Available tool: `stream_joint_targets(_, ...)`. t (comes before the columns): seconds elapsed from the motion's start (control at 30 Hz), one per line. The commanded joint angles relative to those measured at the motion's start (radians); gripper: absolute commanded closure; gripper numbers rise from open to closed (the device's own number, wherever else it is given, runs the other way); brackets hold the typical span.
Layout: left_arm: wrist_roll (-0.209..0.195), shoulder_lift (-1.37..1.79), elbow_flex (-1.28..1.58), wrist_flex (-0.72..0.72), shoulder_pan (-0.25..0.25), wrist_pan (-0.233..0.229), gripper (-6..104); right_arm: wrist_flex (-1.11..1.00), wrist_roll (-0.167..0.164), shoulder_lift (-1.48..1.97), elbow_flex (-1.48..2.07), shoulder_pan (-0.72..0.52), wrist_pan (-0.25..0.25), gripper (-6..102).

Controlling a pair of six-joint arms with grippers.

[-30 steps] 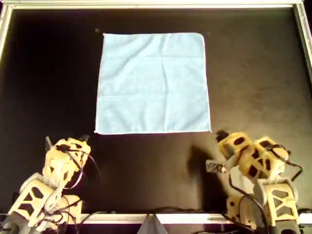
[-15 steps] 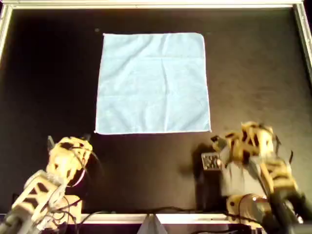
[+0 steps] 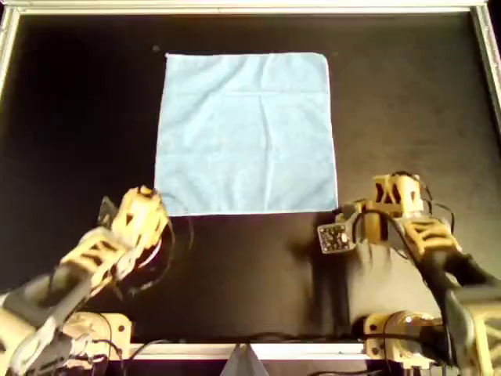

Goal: Fold a cloth

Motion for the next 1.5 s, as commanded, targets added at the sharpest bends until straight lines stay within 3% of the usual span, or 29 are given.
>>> stream_joint_targets(0.0, -0.002, -0.029, -0.048, -0.012, -0.011, 0.003, 17, -0.044, 0.003, -0.038, -0.103, 0.003, 0.012, 32)
stream_joint_targets(0.53, 0.000, -0.253, -0.239, -0.014, -0.008, 0.000, 18, -0.044, 0.003, -0.137, -0.230, 0.037, 0.012, 33)
stream_joint_targets(1.17, 0.000, -0.252, -0.242, -0.011, -0.008, 0.000, 19, -0.046, 0.002, -0.138, -0.236, 0.038, 0.011, 34)
stream_joint_targets(1.33, 0.000, -0.242, -0.239, -0.011, -0.008, 0.000, 21, -0.051, -0.014, -0.138, -0.253, 0.038, 0.011, 46)
stream_joint_targets(1.47, 0.011, -0.239, -0.244, -0.011, -0.008, 0.000, 34, -0.051, -0.012, -0.184, -0.324, 0.038, 0.011, 60)
